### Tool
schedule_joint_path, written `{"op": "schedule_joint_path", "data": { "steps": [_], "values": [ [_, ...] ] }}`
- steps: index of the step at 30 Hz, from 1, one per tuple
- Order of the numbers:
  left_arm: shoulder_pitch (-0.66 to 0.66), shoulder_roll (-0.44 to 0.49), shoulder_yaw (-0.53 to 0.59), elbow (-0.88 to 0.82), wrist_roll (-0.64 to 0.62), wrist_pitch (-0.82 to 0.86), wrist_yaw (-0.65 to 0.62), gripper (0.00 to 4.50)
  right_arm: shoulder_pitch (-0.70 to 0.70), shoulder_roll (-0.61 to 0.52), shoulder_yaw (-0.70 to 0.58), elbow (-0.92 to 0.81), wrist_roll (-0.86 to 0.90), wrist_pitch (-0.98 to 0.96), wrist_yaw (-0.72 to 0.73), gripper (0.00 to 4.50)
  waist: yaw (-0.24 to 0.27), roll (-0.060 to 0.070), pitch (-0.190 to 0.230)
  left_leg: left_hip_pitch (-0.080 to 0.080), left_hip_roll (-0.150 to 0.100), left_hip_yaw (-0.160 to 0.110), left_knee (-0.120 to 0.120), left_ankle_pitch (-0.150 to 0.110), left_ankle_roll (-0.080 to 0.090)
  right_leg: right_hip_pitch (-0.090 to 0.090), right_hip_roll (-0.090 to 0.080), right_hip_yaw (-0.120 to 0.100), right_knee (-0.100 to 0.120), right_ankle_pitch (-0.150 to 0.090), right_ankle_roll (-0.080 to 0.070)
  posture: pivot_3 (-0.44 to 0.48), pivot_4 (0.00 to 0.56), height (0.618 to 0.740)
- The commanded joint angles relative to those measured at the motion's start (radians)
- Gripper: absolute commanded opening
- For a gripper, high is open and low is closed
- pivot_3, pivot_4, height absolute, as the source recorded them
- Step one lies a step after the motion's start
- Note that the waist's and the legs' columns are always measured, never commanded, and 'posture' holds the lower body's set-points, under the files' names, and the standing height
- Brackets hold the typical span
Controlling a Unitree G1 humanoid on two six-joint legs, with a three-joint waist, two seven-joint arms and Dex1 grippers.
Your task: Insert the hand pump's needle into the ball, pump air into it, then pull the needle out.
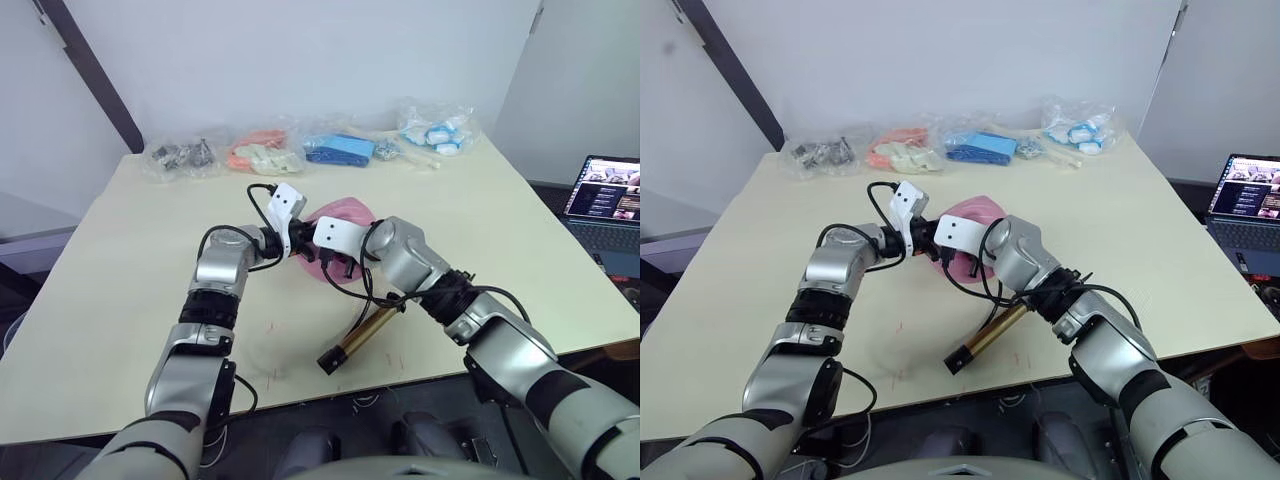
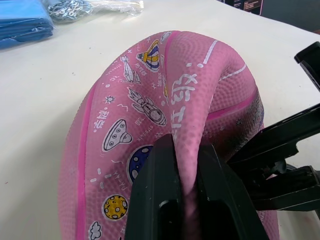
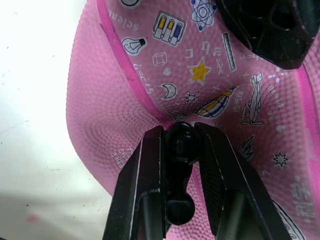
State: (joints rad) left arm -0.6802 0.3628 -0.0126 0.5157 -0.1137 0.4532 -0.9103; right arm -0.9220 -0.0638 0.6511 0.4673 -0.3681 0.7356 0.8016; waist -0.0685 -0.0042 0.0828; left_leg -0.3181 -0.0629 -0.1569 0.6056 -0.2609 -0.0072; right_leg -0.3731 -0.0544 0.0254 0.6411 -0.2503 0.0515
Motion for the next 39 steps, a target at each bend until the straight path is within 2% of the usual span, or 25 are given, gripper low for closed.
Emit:
{"op": "schedule_joint_path", "data": {
  "steps": [1,8,19,39],
  "values": [
    [0.07,-0.023,-0.093,0.07,0.022,0.082,-0.035,0.0,0.103,-0.028,0.055,0.111,-0.005,0.039,0.038,0.37,0.001,0.0,0.0,0.001,0.0,0.0,0.0,0.0,0.0,0.001,0.0,0.0,0.0,0.0,0.0,0.0,0.15,0.74],
    [0.062,-0.019,-0.093,0.083,0.022,0.075,-0.036,0.0,0.129,-0.079,0.062,0.052,-0.018,0.054,0.088,0.37,0.008,-0.001,0.001,0.004,0.0,0.0,-0.004,-0.001,-0.001,0.004,-0.001,0.0,0.0,-0.002,0.0,0.0,0.15,0.74],
    [0.056,-0.012,-0.095,0.095,0.023,0.071,-0.037,0.0,0.136,-0.097,0.075,0.069,-0.048,0.05,0.095,0.37,0.012,-0.001,0.001,0.003,0.0,0.0,-0.005,-0.001,-0.002,0.004,-0.004,-0.004,0.0,-0.005,-0.005,0.0,0.15,0.74],
    [0.031,0.0,-0.088,0.142,0.025,0.04,-0.021,0.0,0.114,-0.05,0.056,0.234,-0.085,-0.074,0.005,0.37,0.01,-0.001,0.001,0.006,-0.001,-0.004,-0.007,-0.003,-0.005,0.003,-0.011,-0.015,-0.001,-0.005,-0.005,0.0,0.15,0.74]
  ]
}}
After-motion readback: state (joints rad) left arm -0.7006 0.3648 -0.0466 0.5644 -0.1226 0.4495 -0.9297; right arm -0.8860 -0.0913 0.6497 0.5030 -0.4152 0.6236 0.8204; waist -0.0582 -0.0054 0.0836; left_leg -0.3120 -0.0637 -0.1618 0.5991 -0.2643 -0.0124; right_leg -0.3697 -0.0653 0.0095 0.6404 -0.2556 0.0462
